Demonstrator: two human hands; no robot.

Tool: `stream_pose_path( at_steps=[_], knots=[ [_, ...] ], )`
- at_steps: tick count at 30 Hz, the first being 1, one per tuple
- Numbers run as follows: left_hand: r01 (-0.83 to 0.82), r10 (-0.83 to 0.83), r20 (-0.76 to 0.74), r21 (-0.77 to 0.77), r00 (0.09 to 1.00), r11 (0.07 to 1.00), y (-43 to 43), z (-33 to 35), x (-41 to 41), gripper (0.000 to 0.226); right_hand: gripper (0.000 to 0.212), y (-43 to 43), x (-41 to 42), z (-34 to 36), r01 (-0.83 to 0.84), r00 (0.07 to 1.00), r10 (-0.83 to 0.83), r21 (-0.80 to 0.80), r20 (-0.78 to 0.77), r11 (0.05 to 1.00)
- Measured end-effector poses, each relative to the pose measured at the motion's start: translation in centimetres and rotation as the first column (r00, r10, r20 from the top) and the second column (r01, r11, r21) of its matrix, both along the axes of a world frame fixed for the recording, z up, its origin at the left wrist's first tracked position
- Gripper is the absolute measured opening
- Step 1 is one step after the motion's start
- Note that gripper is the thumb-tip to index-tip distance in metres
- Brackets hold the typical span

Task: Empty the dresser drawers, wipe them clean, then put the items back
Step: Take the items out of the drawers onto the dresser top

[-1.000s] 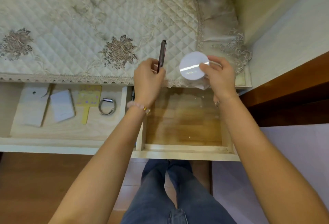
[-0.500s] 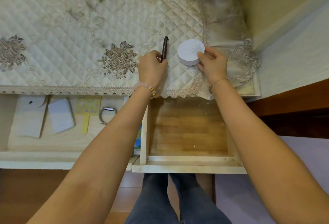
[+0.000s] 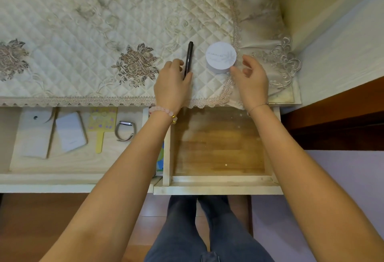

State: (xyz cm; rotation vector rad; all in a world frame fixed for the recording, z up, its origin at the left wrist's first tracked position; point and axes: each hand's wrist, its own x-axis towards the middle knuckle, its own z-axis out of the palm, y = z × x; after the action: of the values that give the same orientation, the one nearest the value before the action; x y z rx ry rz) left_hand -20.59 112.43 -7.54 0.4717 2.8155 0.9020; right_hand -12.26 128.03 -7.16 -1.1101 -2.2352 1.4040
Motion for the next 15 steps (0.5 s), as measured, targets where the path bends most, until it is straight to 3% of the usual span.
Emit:
stream_pose_path(
  at_steps=[3, 9, 15],
  knots=[
    [0.056, -0.059, -0.076, -0.039, 0.995, 0.998, -1.4, 0.3, 1.9, 0.039, 0.052, -0.7, 2.5, 0.7, -0.125, 0.992, 0.128, 0.135, -0.011, 0.983],
    [0.195, -0.222, -0.274, -0.123, 0.936, 0.973, -5.0, 0.5, 7.1, 0.046, 0.059, -2.9, 8.0, 0.4, -0.311, 0.949, 0.304, 0.405, 0.084, 0.86],
    [0.259, -0.318, -0.226, -0.254, 0.921, 0.932, -7.7, -0.7, 12.0, 0.054, 0.063, -4.9, 13.4, -1.2, -0.457, 0.889, 0.379, 0.446, 0.258, 0.769]
  ],
)
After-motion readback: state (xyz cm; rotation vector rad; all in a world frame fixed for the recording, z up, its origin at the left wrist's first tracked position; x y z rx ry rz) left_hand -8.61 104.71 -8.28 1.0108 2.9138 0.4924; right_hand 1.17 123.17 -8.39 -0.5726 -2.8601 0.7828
